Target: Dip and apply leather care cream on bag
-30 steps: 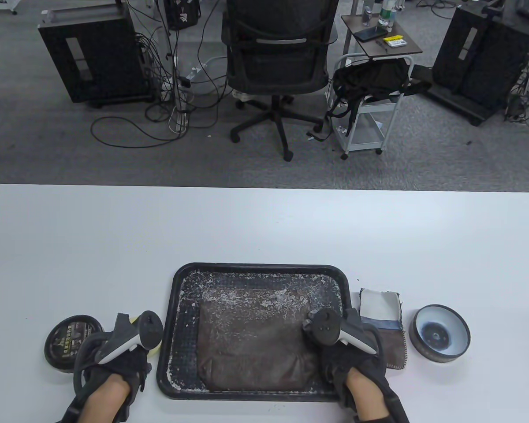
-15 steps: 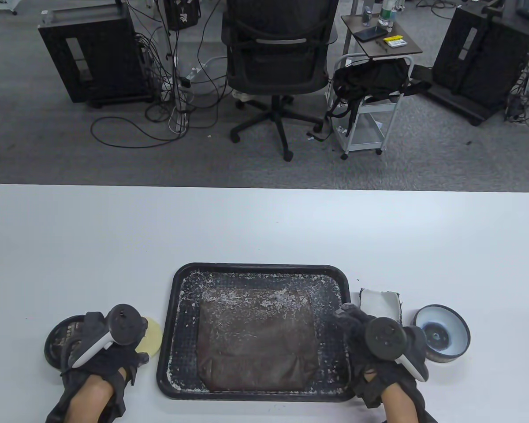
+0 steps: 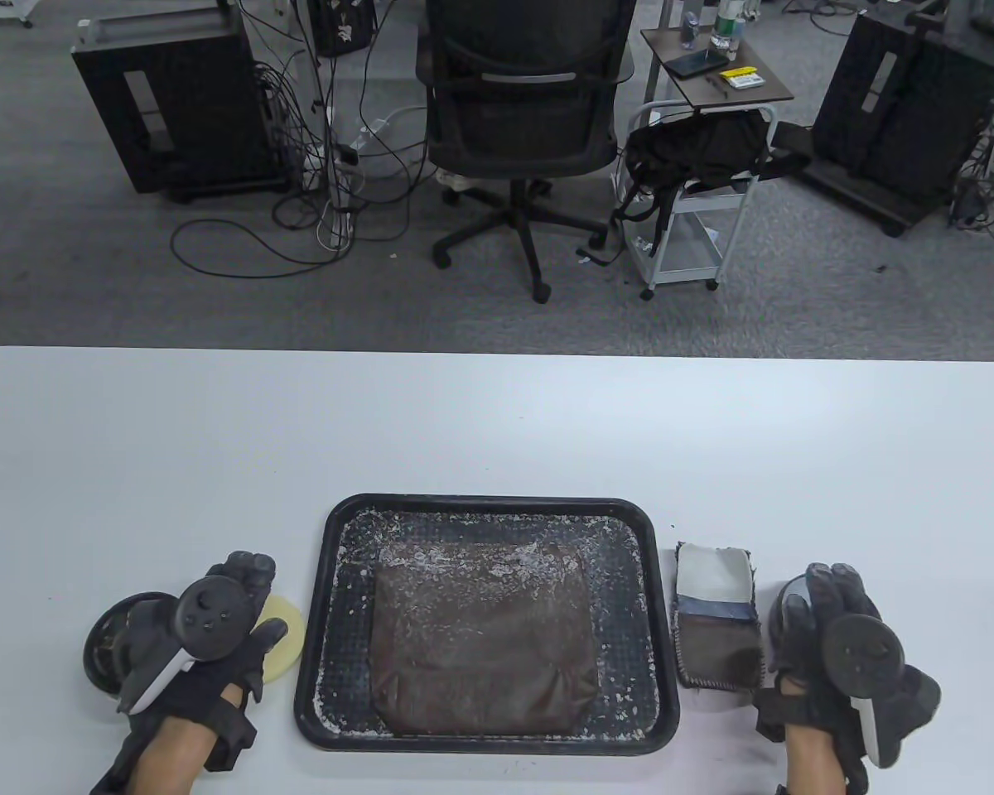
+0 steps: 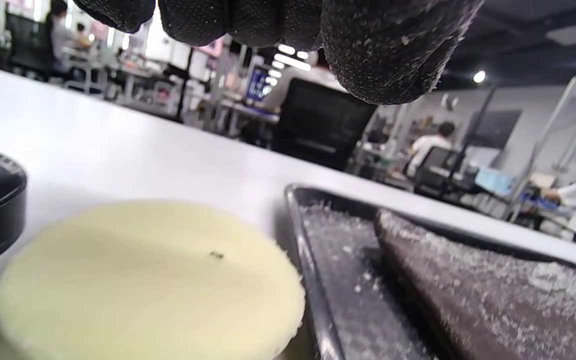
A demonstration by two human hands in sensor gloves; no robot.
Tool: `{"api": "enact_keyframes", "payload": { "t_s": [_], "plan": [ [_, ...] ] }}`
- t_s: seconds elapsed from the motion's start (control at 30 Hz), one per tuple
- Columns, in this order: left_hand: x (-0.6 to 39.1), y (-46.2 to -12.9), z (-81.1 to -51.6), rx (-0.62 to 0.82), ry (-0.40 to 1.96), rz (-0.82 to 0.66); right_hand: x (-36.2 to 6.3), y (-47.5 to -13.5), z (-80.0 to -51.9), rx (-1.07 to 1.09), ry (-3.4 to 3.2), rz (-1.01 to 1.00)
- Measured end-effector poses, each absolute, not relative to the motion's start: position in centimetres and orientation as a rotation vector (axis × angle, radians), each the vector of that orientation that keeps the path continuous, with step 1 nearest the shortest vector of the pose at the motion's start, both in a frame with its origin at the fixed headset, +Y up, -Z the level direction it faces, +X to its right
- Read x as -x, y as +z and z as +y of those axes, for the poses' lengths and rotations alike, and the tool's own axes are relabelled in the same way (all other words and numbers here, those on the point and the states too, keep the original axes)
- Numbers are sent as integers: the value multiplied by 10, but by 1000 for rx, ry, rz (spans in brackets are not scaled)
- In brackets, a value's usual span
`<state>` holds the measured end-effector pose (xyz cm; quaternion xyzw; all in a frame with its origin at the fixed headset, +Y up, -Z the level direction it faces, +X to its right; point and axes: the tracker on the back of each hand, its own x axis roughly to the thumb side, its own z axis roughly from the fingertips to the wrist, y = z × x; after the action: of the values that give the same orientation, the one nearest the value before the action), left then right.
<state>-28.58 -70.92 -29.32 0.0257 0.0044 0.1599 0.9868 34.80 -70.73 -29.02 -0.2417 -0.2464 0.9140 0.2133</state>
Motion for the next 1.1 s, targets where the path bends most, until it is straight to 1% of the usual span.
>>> {"api": "enact_keyframes", "payload": {
  "t_s": [0.13, 0.2, 0.37, 0.6, 0.93, 1.1],
  "plan": [
    [284, -289, -704, -138, 353, -20, -358, -287, -710, 796, 2505, -655],
    [284, -287, -702, -161, 389, -47, -363, -286, -715, 872, 2466, -587],
    [287, -286, -701, -191, 426, -57, -378, -288, -732, 1001, 2367, -414],
    [287, -286, -701, -203, 431, -70, -390, -292, -755, 1129, 2285, -268],
    [288, -286, -702, -183, 433, -60, -404, -296, -769, 1215, 2201, -190],
    [290, -286, -701, -176, 442, -50, -404, -297, -769, 1263, 2223, -220]
  ]
}}
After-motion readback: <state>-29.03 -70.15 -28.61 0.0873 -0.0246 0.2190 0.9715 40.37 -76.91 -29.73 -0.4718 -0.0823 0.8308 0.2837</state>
